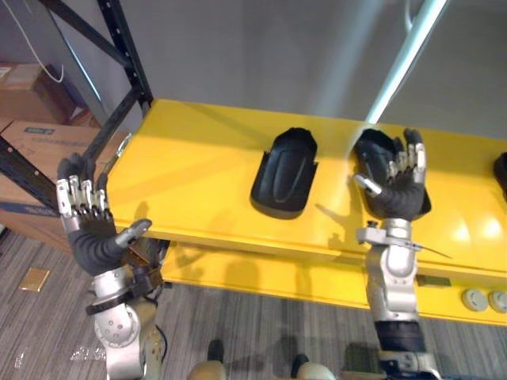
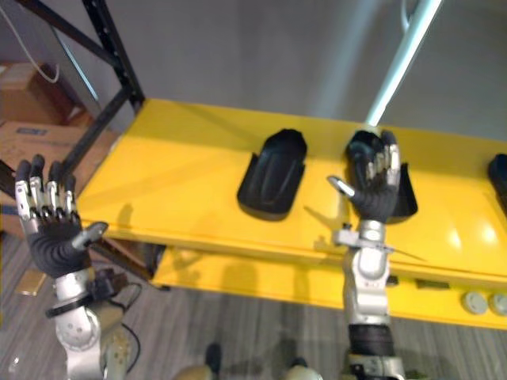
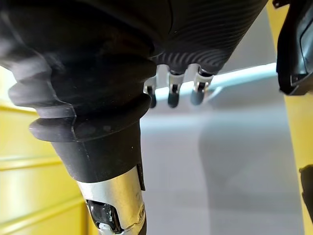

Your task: Walk over and take plastic housings, then place them on the shelf

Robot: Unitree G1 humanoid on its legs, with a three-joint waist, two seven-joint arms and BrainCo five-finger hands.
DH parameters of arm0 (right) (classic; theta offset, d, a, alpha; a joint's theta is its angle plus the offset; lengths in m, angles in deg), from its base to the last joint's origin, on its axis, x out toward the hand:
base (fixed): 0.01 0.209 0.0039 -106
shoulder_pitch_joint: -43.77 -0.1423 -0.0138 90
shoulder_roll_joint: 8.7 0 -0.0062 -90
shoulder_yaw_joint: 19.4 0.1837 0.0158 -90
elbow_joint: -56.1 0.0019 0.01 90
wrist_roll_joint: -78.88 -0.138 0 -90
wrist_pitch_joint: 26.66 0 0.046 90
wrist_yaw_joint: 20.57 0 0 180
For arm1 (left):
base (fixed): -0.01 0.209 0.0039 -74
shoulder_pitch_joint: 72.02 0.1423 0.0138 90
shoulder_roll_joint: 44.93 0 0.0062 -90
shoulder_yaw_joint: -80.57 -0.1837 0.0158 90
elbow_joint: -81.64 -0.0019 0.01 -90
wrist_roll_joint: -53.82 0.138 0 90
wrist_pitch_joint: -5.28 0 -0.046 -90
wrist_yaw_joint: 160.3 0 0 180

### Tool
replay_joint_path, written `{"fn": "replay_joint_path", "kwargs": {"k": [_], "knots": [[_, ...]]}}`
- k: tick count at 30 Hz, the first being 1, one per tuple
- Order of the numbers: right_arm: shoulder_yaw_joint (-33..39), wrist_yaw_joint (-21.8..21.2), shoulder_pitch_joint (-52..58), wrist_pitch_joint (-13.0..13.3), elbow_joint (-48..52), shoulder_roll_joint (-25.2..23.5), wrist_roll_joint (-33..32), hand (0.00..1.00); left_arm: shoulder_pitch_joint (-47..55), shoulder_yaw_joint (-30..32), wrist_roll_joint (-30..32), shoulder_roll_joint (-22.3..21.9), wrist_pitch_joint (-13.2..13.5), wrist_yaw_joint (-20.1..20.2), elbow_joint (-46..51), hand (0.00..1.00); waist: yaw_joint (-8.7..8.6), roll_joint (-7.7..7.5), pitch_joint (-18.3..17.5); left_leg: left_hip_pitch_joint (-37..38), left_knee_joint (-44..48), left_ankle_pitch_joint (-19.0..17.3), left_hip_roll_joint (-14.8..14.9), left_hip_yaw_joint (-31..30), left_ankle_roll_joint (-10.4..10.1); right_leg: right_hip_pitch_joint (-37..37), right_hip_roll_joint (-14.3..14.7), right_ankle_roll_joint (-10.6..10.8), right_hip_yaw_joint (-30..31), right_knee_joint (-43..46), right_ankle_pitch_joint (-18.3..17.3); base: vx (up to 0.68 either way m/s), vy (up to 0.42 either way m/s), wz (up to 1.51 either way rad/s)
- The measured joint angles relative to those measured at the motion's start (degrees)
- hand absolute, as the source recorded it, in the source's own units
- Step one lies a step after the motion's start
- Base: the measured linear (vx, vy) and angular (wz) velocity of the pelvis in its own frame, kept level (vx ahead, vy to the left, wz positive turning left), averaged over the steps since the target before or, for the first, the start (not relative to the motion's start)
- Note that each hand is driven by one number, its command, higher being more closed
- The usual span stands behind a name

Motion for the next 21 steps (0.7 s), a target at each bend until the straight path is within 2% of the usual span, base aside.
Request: {"fn": "replay_joint_path", "kwargs": {"k": [4, 8, 12, 16, 18, 21], "knots": [[0.44, 3.12, -4.82, -2.82, -4.83, 2.17, 1.08, 0.0, 0.39, 0.0, 0.86, 0.68, -0.38, 0.38, -3.12, 0.0, 0.19, 0.92, 0.75, 1.0, 0.01, -0.14, -0.18, -1.5, 0.21, 1.83, -0.16, -0.11, -0.23, -0.05, 0.65, 0.01, 0.025, 0.15], [1.53, 3.19, -11.5, -5.15, -13.12, 4.43, 0.49, 0.0, 0.3, 0.03, -0.2, 2.76, 1.29, 1.05, -3.14, 0.0, 1.47, 2.24, 1.58, 0.58, -0.04, -0.26, -0.22, -2.02, 0.55, 1.91, -0.34, -0.1, -0.38, -0.35, 0.64, -0.05, 0.012, 0.07], [1.81, 0.89, -21.08, -5.96, -22.09, 9.18, -0.61, 0.0, -0.36, -1.56, -0.18, 2.71, 1.55, 1.96, -3.14, 0.0, 1.8, 4.89, 4.42, -0.57, 0.16, 0.3, -0.52, -2.63, 0.48, 1.62, -0.63, -0.02, -0.81, -0.72, 0.59, -0.07, 0.006, 0.1], [1.86, -1.47, -27.94, -6.66, -27.61, 13.7, -0.9, 0.0, -2.51, -2.62, -0.3, 3.08, 1.76, 1.43, -4.09, 0.0, 1.78, 5.57, 6.2, -4.14, 1.25, 1.69, -0.2, -3.25, 0.2, -1.37, -0.27, 0.3, -1.39, -0.73, 0.85, -0.06, -0.019, 0.12], [1.78, -2.85, -30.64, -7.18, -31.53, 15.44, -1.8, 0.0, -3.79, -4.5, -0.29, 4.76, 1.94, 0.7, -6.1, 0.0, 2.0, 5.58, 7.08, -4.53, 1.88, 1.73, -0.09, -3.76, 0.15, -1.35, -0.11, 0.29, -1.76, -0.68, 0.85, 0.0, -0.027, 0.09], [0.16, -4.34, -35.18, -9.12, -36.47, 16.73, -3.01, 0.0, -4.61, -5.94, -0.32, 4.91, 2.58, -0.09, -6.7, 0.0, 2.22, 6.34, 7.9, -4.55, 2.06, 1.71, -0.13, -3.75, 0.14, -1.37, -0.2, 0.28, -1.73, -0.59, 0.85, 0.0, 0.0, 0.0]]}}
